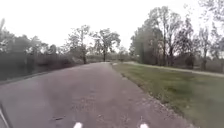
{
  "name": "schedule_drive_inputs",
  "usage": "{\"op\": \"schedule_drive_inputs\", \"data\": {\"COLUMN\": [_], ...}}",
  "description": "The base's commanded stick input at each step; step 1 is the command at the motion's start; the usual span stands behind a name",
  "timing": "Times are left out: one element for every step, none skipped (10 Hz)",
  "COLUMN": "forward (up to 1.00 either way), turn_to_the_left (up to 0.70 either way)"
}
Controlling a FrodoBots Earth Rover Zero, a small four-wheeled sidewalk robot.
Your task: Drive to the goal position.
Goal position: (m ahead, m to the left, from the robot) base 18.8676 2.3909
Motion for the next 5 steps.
{"op": "schedule_drive_inputs", "data": {"forward": [1.0,1.0,1.0,1.0,1.0], "turn_to_the_left": [0.03,0.28,0.4,0.38,0.2]}}
